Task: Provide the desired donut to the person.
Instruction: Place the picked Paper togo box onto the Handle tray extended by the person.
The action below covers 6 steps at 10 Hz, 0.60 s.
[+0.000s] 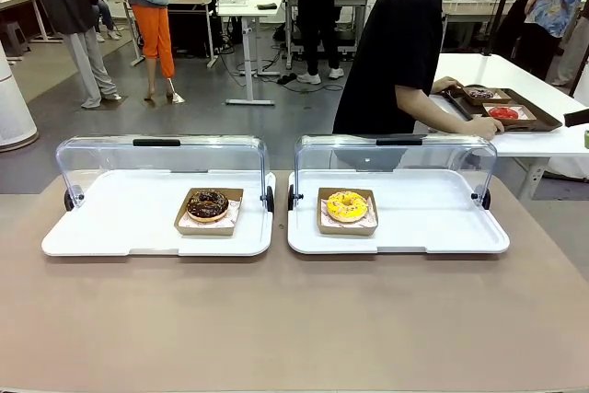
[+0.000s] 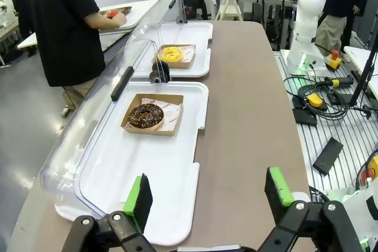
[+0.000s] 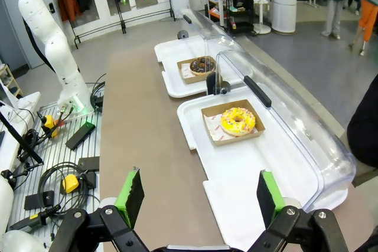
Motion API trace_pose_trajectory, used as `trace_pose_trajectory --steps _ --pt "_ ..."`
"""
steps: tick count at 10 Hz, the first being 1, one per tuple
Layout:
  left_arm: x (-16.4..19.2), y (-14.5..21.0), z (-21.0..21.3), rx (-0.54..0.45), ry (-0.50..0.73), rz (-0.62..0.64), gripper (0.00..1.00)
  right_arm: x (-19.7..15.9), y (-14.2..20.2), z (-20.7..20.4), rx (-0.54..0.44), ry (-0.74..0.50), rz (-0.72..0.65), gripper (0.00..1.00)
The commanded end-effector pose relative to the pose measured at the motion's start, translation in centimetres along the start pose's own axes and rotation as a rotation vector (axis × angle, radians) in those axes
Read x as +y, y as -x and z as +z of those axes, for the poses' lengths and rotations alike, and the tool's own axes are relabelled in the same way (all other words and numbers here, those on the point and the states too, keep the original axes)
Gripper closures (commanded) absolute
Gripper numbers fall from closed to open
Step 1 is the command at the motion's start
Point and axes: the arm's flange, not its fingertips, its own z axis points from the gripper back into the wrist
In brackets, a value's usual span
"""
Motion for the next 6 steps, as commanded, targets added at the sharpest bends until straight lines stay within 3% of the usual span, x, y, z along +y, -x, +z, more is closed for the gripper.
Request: trace_pose_trajectory --steps 1,6 --pt "-0.11 0.05 0.18 -0.001 -0.005 0.0 0.0 0.05 0.06 -0.09 -0.003 -0.001 -0.001 0.0" --pt "-0.11 0.05 0.18 -0.001 -0.005 0.0 0.0 0.05 0.06 -0.09 -0.003 -0.001 -0.001 0.0"
